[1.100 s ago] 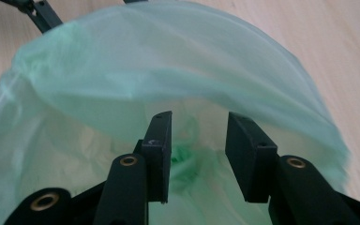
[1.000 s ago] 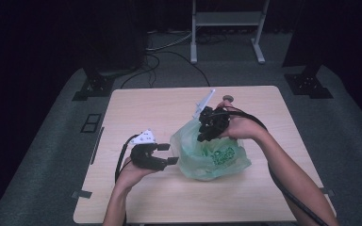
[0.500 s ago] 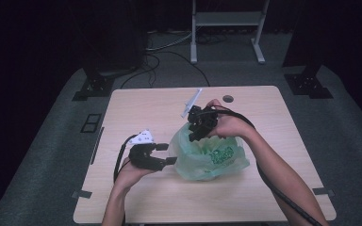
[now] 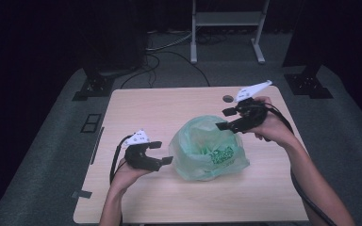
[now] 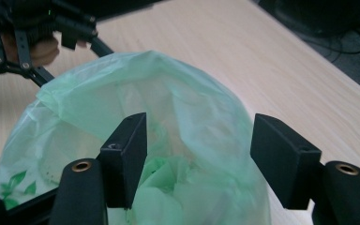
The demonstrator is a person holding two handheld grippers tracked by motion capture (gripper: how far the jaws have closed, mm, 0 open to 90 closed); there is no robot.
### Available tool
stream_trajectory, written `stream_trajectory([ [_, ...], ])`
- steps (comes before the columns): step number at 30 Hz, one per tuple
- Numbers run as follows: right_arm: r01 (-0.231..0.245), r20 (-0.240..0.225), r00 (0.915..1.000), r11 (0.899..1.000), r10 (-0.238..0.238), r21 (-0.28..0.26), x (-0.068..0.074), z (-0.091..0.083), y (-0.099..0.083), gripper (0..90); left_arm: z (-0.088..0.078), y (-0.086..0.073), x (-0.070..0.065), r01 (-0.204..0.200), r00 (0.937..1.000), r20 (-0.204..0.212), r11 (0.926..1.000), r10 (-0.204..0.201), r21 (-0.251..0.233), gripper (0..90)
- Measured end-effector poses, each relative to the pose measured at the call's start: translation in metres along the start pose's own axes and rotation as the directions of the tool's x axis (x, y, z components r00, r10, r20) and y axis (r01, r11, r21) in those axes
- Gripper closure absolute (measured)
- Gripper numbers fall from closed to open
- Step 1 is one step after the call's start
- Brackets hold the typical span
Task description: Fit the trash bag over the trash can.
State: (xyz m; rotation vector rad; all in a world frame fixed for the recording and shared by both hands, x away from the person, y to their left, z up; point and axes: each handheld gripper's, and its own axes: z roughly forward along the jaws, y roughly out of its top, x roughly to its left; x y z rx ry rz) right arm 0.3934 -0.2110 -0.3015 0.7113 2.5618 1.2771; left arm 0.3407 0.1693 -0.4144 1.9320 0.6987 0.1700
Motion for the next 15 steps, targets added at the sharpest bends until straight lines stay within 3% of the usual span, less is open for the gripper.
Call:
stream_trajectory([
  [4,-0.059,0.024,0.9978,0.996,0.061,-0.068,-0.012,-0.02,-0.021,34.8,-0.003,-0.002,0.002,0.009,0.9999,-0.008,1.0,-0.009,-0.003,17.1],
  [15,-0.169,0.083,0.9803,0.979,0.18,-0.116,-0.031,-0.039,-0.085,33.8,-0.004,-0.005,0.005,0.015,0.9995,-0.026,0.9999,-0.015,0.002,17.0],
])
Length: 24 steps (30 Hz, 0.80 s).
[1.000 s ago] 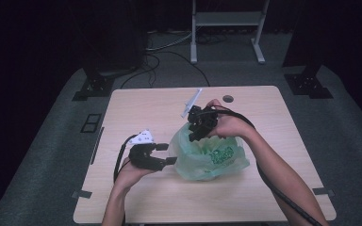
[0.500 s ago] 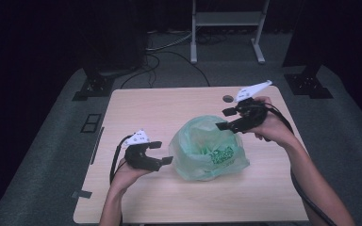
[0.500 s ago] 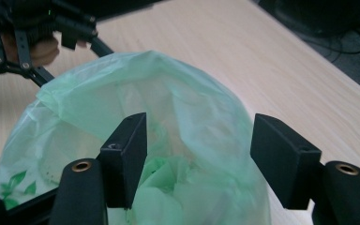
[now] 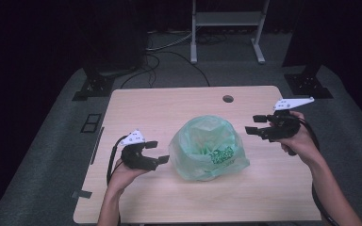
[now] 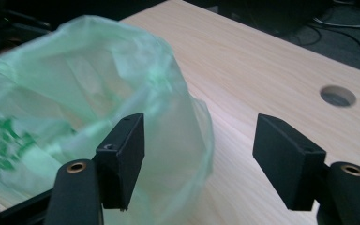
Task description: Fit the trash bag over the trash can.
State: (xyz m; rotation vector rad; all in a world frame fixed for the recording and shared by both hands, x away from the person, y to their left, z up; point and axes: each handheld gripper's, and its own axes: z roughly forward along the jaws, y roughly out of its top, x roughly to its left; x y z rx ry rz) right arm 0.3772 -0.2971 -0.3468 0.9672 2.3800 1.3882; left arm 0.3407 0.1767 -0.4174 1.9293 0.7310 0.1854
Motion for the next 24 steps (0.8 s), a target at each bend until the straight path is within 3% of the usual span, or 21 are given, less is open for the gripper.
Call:
stream_trajectory([
  [11,-0.073,0.01,0.9973,0.997,0.073,0.017,-0.008,0.003,-0.048,33.5,-0.002,-0.005,0.001,0.005,0.9999,-0.01,0.9999,-0.005,0.009,17.0],
  [24,-0.113,0.008,0.9935,0.993,0.113,0.019,-0.005,0.004,-0.085,33.5,-0.002,-0.012,0.002,0.019,0.9997,-0.018,0.9993,-0.018,0.031,17.0],
])
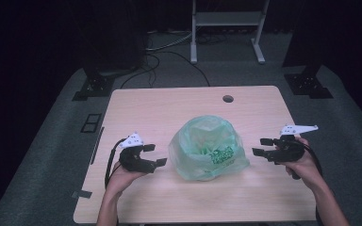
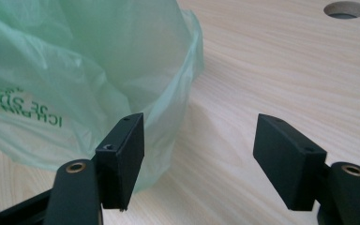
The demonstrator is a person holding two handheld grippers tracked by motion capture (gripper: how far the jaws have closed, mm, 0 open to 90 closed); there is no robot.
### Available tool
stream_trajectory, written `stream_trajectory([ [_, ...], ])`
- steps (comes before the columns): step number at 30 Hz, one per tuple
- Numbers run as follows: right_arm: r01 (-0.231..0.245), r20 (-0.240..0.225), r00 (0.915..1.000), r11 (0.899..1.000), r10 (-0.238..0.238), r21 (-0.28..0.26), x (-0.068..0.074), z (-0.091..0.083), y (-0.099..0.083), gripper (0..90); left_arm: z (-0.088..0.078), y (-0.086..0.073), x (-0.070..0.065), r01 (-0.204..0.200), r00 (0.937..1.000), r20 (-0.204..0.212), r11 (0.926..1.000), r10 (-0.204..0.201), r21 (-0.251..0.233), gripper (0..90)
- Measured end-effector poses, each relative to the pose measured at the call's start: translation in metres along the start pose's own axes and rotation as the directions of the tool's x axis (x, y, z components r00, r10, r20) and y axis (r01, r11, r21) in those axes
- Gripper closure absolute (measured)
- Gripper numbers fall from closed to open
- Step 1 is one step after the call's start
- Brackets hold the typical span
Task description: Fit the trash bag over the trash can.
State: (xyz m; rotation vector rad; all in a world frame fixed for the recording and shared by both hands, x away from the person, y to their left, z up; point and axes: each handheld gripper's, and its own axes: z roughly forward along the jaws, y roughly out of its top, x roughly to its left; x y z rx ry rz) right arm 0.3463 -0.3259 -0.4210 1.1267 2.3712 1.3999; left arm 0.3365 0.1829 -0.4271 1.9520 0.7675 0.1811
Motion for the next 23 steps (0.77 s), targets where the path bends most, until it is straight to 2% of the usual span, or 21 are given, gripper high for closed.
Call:
stream_trajectory([
  [8,-0.02,0.003,0.9998,1.0,0.02,-0.011,0.002,-0.006,-0.021,33.4,0.0,-0.002,-0.002,0.004,1.0,0.001,1.0,-0.004,0.003,17.0],
  [16,-0.033,0.017,0.9993,0.999,0.034,-0.02,0.004,-0.012,-0.035,33.5,0.0,-0.004,-0.002,0.004,1.0,0.0,0.9999,-0.004,0.01,17.0],
  [23,-0.04,0.018,0.999,0.998,0.041,-0.055,0.01,-0.018,-0.046,33.4,0.001,-0.004,-0.003,-0.001,1.0,0.002,0.9999,0.001,0.016,17.0],
])
